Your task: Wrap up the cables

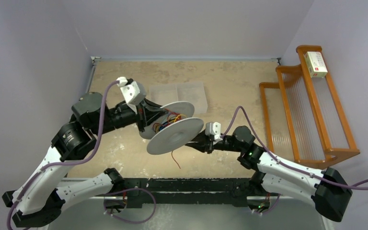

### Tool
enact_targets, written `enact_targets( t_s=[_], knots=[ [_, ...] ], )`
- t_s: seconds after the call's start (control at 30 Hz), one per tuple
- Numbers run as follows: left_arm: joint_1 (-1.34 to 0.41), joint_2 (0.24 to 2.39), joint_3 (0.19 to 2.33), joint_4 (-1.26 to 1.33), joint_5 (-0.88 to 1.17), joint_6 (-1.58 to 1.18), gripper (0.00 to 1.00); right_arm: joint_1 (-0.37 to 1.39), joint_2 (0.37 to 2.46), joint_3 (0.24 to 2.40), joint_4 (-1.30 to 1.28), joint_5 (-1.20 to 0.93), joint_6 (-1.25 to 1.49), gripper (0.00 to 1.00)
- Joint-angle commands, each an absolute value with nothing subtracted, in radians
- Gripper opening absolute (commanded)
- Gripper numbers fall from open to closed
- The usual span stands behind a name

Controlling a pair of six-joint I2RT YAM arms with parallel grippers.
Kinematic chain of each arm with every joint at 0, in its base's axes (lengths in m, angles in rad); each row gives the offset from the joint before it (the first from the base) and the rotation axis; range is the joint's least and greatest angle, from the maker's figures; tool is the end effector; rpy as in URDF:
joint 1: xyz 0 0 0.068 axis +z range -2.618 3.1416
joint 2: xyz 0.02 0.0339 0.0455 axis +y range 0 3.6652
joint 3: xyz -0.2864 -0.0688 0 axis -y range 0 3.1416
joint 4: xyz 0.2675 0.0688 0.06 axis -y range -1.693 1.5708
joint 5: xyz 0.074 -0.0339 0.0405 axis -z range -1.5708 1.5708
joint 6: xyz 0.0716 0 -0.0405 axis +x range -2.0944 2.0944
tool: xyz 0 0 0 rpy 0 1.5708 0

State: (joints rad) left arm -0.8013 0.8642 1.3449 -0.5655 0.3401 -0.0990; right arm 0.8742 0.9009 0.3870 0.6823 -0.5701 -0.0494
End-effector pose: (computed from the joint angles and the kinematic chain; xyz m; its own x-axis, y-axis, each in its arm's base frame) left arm 0.1112 -0.1491 0.4962 -0.1484 0.0193 -0.9887 0.8981 0.4212 -0.1266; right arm 0.1224 0.2066 0.2813 0.1561 0.1219 -0.9802 -0.9806 0.1382 -0.1390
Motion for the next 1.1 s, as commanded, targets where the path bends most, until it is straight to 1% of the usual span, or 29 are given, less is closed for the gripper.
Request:
enact_targets(
  t_s=[0.0,0.13,0.27,0.4,0.5,0.6,0.73,0.93,1.07],
  knots=[
    [-0.805,0.816,1.411,-0.381,0.234,-0.154,0.00,0.877,0.868,0.383,0.729,-0.567,-0.041,0.23],
    [-0.805,0.791,1.404,-0.352,0.187,-0.182,0.00,0.877,0.863,0.381,0.732,-0.555,-0.035,0.25],
    [-0.805,0.766,1.399,-0.342,0.168,-0.193,0.00,0.877,0.839,0.377,0.732,-0.522,-0.029,0.30],
    [-0.805,0.740,1.384,-0.358,0.206,-0.187,0.00,0.877,0.799,0.377,0.717,-0.468,-0.035,0.37],
    [-0.805,0.719,1.370,-0.405,0.194,-0.169,0.00,0.877,0.769,0.394,0.667,-0.413,-0.048,0.39],
    [-0.805,0.681,1.334,-0.420,0.186,-0.172,0.00,0.877,0.734,0.410,0.632,-0.408,-0.064,0.41],
    [-0.805,0.628,1.290,-0.411,0.226,-0.199,0.00,0.877,0.683,0.433,0.592,-0.440,-0.087,0.43],
    [-0.805,0.600,1.271,-0.386,0.338,-0.256,0.00,0.877,0.624,0.510,0.522,-0.548,-0.151,0.48],
    [-0.805,0.578,1.223,-0.288,0.397,-0.343,0.00,0.877,0.604,0.562,0.512,-0.605,-0.240,0.49]
  ],
)
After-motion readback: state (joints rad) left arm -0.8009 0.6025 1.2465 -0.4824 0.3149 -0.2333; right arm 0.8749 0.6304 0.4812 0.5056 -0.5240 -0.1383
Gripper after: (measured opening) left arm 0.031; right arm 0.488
